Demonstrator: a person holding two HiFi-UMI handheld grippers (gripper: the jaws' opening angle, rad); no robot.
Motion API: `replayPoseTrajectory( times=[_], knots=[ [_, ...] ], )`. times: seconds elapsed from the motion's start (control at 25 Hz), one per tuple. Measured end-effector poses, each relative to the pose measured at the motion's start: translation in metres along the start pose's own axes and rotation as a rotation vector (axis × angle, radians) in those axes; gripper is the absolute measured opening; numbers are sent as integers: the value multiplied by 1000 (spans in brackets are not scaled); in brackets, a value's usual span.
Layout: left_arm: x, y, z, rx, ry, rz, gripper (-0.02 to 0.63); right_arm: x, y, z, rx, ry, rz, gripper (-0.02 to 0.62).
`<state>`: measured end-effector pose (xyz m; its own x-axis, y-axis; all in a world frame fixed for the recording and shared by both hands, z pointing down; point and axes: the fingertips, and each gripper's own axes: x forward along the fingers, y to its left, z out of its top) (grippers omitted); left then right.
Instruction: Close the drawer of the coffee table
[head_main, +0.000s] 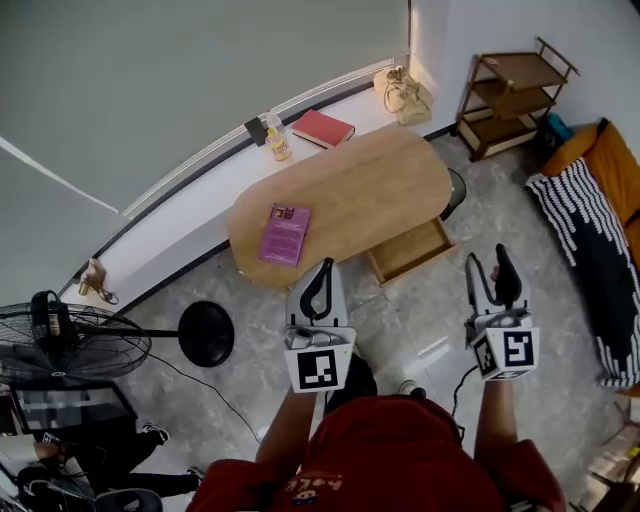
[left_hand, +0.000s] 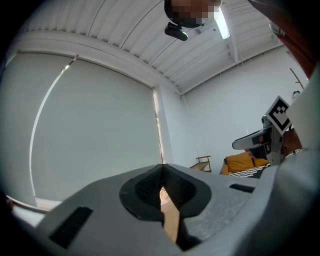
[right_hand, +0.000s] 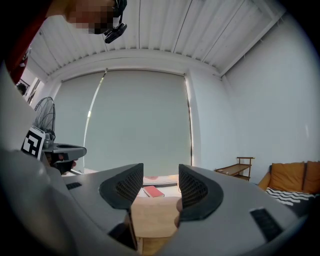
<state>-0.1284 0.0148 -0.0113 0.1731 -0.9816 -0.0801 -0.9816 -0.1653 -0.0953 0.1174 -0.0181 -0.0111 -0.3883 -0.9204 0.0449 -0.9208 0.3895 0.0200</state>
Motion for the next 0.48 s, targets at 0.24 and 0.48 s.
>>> replayPoseTrajectory(
  times=[0.24, 0.48],
  knots=[
    [25, 46, -11, -53, -9, -42, 6, 37, 29, -2, -8, 17, -43, 218],
    [50, 73, -25, -81, -16, -99, 6, 66, 53, -5, -17, 35, -73, 219]
  ],
)
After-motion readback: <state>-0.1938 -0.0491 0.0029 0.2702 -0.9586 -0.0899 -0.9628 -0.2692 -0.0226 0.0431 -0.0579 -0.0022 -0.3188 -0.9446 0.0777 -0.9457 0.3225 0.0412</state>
